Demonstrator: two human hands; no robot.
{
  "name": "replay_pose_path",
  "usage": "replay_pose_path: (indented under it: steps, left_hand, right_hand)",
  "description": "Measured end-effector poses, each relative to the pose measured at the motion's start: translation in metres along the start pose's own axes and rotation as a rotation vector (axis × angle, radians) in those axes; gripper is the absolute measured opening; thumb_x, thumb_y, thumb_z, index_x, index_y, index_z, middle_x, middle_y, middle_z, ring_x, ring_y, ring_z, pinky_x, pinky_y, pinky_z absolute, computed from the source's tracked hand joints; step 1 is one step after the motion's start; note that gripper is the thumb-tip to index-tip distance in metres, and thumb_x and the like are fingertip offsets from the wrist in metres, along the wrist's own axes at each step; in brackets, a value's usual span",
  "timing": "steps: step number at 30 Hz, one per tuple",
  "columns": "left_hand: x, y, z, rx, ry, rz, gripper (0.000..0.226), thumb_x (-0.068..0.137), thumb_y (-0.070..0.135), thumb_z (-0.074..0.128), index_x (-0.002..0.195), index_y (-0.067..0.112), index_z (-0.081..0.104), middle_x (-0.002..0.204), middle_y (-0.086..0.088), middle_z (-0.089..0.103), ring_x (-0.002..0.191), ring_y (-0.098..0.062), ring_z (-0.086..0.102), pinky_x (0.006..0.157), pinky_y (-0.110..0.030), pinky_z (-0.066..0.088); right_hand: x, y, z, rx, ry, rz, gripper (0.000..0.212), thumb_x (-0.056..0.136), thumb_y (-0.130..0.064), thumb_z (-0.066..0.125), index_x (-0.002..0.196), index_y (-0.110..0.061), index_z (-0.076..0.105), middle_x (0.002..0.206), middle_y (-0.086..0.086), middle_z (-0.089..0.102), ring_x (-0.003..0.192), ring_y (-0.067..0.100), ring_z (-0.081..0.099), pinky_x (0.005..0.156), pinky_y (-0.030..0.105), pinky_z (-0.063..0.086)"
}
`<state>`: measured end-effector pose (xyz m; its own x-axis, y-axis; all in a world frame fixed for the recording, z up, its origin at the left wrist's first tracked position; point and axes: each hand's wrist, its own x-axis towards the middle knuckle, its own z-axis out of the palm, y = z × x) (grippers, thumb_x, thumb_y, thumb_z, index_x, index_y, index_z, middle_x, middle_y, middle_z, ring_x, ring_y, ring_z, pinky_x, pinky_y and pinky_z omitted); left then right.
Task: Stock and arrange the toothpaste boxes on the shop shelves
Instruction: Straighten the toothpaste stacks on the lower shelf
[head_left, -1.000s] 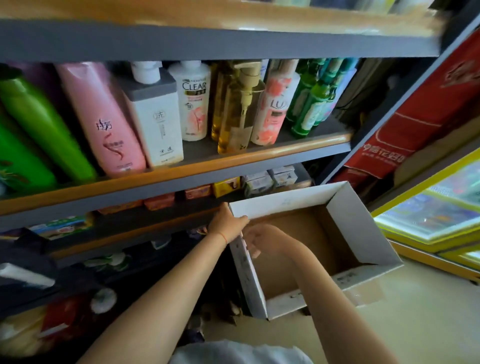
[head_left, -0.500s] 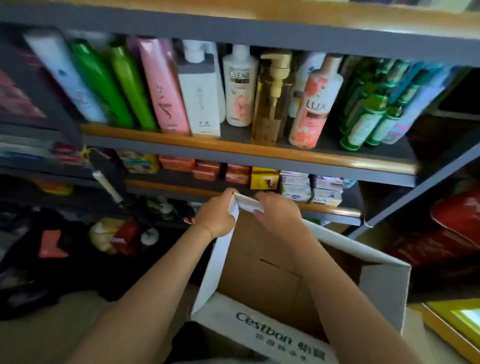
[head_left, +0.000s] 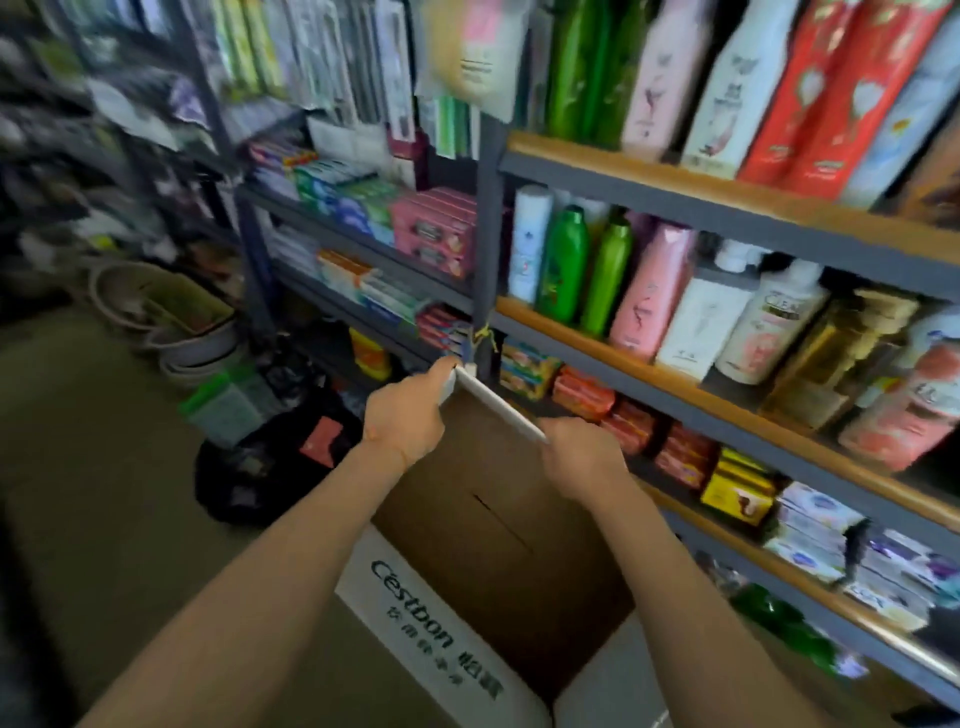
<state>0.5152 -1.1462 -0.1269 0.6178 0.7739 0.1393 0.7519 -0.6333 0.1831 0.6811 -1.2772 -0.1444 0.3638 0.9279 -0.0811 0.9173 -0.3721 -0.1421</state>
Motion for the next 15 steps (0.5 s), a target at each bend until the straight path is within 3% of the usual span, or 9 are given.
replay_pose_path:
  steps: [3, 5, 9, 12, 15]
  left_hand:
    - [0.000, -0.084, -0.018, 0.041, 0.128, -0.067, 0.066, 0.098, 0.008, 0.045, 0.154, 0.034, 0.020, 0.094, -0.005, 0.060, 0.065, -0.030, 0.056, 0.050, -0.033, 0.029]
    - [0.003, -0.141, -0.031, 0.066, 0.211, -0.073, 0.067, 0.096, 0.007, 0.048, 0.154, 0.030, 0.022, 0.112, -0.008, 0.062, 0.071, -0.032, 0.061, 0.051, -0.033, 0.031]
    - [0.011, -0.242, -0.060, 0.109, 0.314, -0.099, 0.056, 0.098, 0.013, 0.051, 0.149, 0.024, 0.032, 0.115, -0.007, 0.063, 0.079, -0.030, 0.063, 0.055, -0.034, 0.034]
    - [0.020, -0.320, -0.069, 0.014, 0.366, -0.106, 0.060, 0.093, 0.008, 0.056, 0.148, 0.018, 0.036, 0.132, -0.010, 0.057, 0.110, -0.031, 0.059, 0.080, -0.040, 0.043]
    - [0.026, -0.387, -0.064, 0.045, 0.473, -0.130, 0.066, 0.084, 0.003, 0.061, 0.147, 0.014, 0.042, 0.145, -0.016, 0.048, 0.136, -0.034, 0.042, 0.112, -0.052, 0.032]
  right_hand:
    - [0.031, -0.087, -0.004, -0.040, 0.049, -0.077, 0.020, 0.101, -0.018, 0.045, 0.117, -0.017, 0.057, 0.106, 0.009, 0.065, 0.094, 0.031, 0.063, 0.065, 0.036, 0.045]
    - [0.054, -0.147, -0.006, -0.055, 0.091, -0.102, 0.022, 0.102, -0.022, 0.043, 0.120, -0.015, 0.055, 0.106, 0.010, 0.065, 0.094, 0.032, 0.063, 0.067, 0.038, 0.047]
    - [0.102, -0.246, 0.000, 0.035, 0.147, -0.067, 0.025, 0.102, -0.026, 0.041, 0.118, -0.014, 0.056, 0.101, 0.009, 0.066, 0.089, 0.030, 0.063, 0.063, 0.034, 0.046]
    - [0.142, -0.315, 0.008, 0.137, 0.188, 0.001, 0.021, 0.100, -0.024, 0.045, 0.113, -0.012, 0.057, 0.103, 0.012, 0.068, 0.091, 0.033, 0.065, 0.064, 0.035, 0.046]
    - [0.184, -0.361, 0.023, 0.210, 0.225, 0.104, 0.024, 0.099, -0.020, 0.048, 0.118, -0.008, 0.055, 0.108, 0.016, 0.067, 0.097, 0.036, 0.065, 0.069, 0.036, 0.046]
